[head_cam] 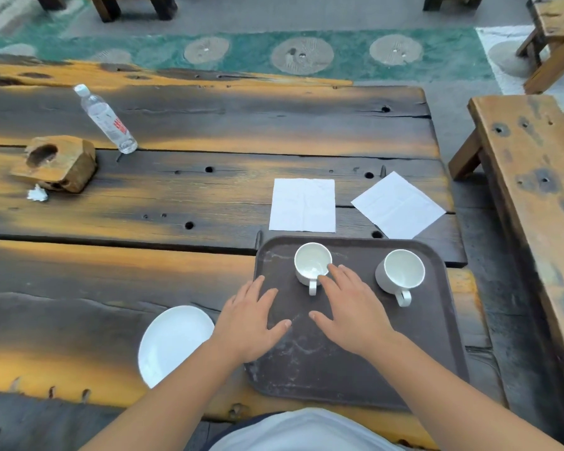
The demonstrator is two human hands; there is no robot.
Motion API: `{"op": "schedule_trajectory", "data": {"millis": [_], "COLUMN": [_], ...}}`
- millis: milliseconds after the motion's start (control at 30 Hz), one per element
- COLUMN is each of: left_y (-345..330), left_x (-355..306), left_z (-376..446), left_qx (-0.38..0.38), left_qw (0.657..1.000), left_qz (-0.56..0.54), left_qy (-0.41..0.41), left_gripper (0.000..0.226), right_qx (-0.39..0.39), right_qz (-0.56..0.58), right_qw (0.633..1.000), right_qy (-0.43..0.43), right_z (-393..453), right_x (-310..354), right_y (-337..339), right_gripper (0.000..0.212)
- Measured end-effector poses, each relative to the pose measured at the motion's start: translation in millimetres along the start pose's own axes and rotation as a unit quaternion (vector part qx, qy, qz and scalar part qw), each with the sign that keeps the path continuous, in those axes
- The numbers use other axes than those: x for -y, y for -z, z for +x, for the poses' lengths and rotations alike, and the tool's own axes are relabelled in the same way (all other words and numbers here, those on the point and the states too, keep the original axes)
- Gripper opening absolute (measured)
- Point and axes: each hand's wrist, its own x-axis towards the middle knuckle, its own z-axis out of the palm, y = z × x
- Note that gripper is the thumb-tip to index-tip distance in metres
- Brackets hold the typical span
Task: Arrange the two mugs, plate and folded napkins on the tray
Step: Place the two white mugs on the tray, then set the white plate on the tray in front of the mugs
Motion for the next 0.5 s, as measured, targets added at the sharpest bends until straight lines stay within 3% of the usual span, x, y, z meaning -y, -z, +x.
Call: {"op": "schedule_trajectory", "data": {"millis": [133, 300, 500], "left_y": [-6.7, -23.0, -45.2], "left_x": [10.3, 35.3, 82.6], "left_z": [-16.5, -39.0, -63.3], "left_qx": [-0.010, 0.021, 0.035], "left_qw": [0.999, 0.997, 0.993], "left_qz": [-0.025, -0.051, -0.083], "left_qy": [0.022, 0.062, 0.076], "left_gripper": [0.071, 0.071, 0.064], "right_qx": [0.003, 0.087, 0.192], "right_qz": [0.030, 0.020, -0.026], "right_qw": [0.998, 0.990, 0.972], "right_qy": [0.058, 0.105, 0.130], "right_z": [1.9, 5.7, 18.9], "right_x": [18.9, 47.3, 92.1], "right_y": [-1.9, -22.2, -51.1], "right_gripper": [0.062, 0.066, 0.049]}}
